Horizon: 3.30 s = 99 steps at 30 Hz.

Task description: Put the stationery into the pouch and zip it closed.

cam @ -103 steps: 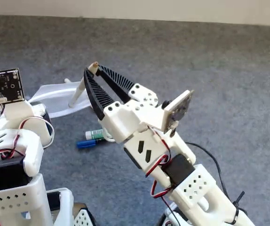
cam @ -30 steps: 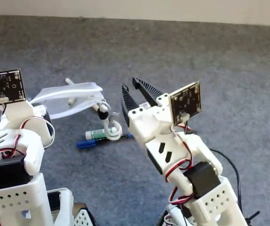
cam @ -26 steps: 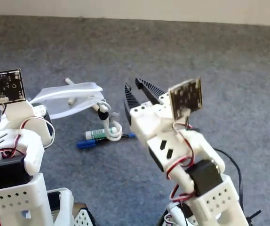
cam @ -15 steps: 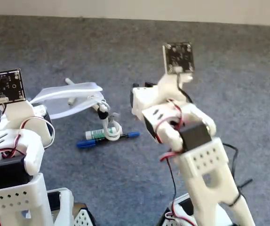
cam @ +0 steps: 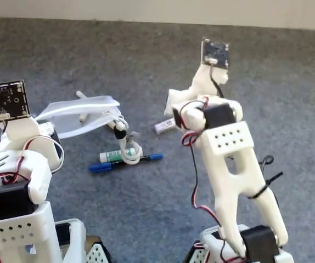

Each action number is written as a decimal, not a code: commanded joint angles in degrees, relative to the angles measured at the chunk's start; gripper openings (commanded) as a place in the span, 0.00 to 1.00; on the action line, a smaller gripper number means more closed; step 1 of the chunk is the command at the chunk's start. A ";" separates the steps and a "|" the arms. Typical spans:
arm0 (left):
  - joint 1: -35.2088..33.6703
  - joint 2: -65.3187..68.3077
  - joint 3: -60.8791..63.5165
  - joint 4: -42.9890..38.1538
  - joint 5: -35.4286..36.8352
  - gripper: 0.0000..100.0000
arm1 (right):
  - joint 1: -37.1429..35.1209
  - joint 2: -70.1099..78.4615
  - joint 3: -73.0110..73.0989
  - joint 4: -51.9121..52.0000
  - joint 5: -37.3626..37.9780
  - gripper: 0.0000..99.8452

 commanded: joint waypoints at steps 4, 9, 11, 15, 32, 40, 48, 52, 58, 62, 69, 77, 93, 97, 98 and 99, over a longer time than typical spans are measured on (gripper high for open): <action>-0.31 0.04 -0.48 -1.32 0.44 0.01 | 1.27 4.79 -3.12 -0.04 -0.97 0.11; -0.40 0.04 1.01 -1.67 0.35 0.01 | 1.45 12.26 -3.65 -0.13 -5.10 0.11; -0.40 0.04 1.01 -1.67 0.35 0.01 | 1.27 15.34 -5.41 0.04 -5.89 0.11; -0.40 0.04 1.01 -1.67 0.35 0.01 | 2.07 20.53 -8.66 0.31 -9.49 0.11; -0.40 0.04 1.01 -1.41 0.35 0.01 | 2.07 33.63 -16.40 0.04 -9.76 0.11; -0.40 0.04 1.01 -1.32 0.35 0.01 | 2.07 40.31 -21.23 0.40 -9.67 0.18; -0.40 0.04 1.01 -1.32 0.35 0.01 | 1.98 42.24 -23.08 0.04 -9.67 0.23; -0.40 0.04 1.01 -1.32 0.35 0.01 | 1.71 42.24 -22.90 -1.54 -9.76 0.23; -0.40 0.04 1.01 -1.32 0.35 0.01 | -0.75 42.33 -22.73 -5.14 -9.76 0.23; -0.40 0.04 1.01 -1.32 0.35 0.01 | -1.10 42.51 -22.73 -5.32 -9.76 0.19; -1.89 0.04 1.01 -1.32 0.35 0.01 | -1.10 42.51 -22.64 -5.32 -9.76 0.18; -1.89 0.04 1.01 -1.32 0.35 0.01 | -1.01 50.77 -25.19 -4.70 -9.76 0.18; -1.89 0.04 1.10 -1.32 0.35 0.01 | 1.01 50.77 -31.69 6.02 -9.32 0.00; -1.89 0.04 1.10 -1.41 0.35 0.01 | 1.01 50.15 -31.78 7.34 -9.32 0.00; -1.89 0.04 1.10 -1.41 0.35 0.01 | 1.01 49.10 -31.69 7.43 -9.32 0.00; -1.89 0.04 1.10 -1.41 0.35 0.01 | 1.01 47.87 -31.52 7.87 -9.32 0.00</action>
